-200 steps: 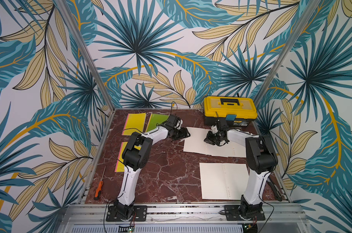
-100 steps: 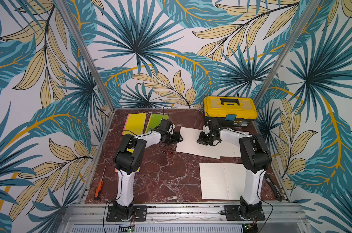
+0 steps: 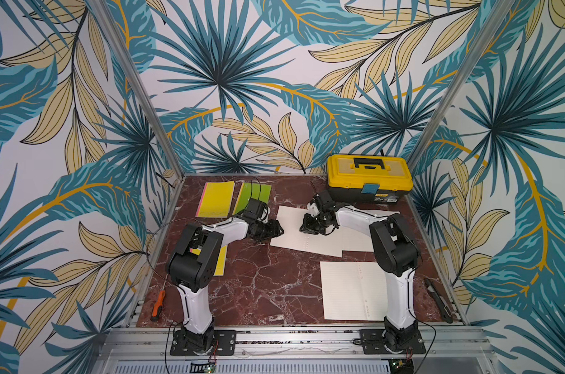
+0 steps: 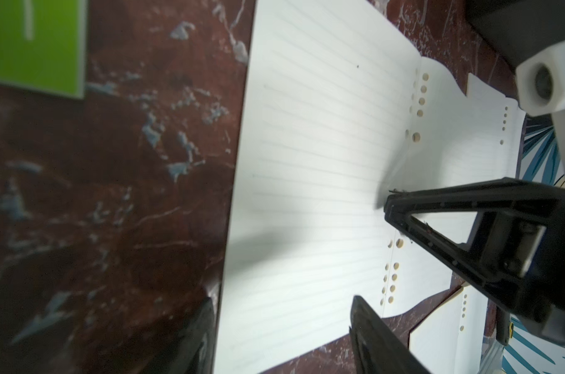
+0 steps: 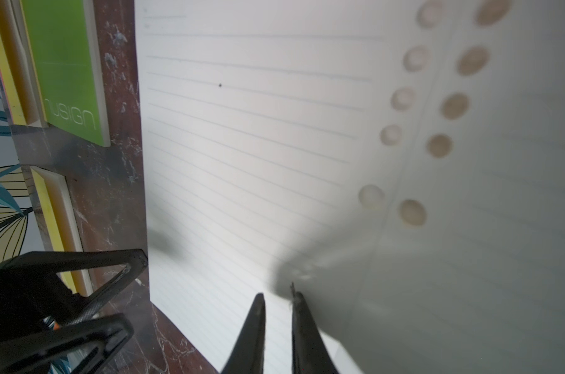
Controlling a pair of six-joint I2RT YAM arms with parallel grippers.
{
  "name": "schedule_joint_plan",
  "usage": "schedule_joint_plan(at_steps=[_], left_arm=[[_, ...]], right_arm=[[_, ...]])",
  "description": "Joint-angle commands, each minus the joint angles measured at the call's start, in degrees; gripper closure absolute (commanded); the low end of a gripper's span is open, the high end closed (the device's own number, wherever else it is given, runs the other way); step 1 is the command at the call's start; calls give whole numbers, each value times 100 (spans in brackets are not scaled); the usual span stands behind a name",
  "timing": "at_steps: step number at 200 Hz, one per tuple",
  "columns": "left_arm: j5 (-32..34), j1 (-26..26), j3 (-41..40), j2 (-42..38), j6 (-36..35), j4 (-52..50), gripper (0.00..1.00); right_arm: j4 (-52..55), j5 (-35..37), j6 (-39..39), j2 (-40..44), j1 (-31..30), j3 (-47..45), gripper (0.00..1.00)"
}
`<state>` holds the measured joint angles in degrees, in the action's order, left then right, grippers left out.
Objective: Close the notebook
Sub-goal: Move the notebook to the center of the board.
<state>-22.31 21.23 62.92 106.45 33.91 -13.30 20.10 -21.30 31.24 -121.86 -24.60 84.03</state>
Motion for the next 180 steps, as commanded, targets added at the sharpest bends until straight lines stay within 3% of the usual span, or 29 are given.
schedule_joint_plan(at_steps=[1, 45, 83, 122, 180], left_arm=[[189, -6, -289, -429, -26, -111, 33], [313, -14, -605, -782, 1, -171, 32], [273, -14, -596, -922, -41, -207, 32], [287, -19, -333, -906, -203, -449, 31], [274, -39, 58, -600, -325, -441, 31]], right_arm=[[327, 21, 57, -298, -164, 67, 82], [307, 30, 86, -261, -264, 63, 82], [328, 234, -15, 313, -217, -153, 82], [424, 467, -67, 784, -47, -349, 81], [548, 434, -141, 646, 100, -289, 81]])
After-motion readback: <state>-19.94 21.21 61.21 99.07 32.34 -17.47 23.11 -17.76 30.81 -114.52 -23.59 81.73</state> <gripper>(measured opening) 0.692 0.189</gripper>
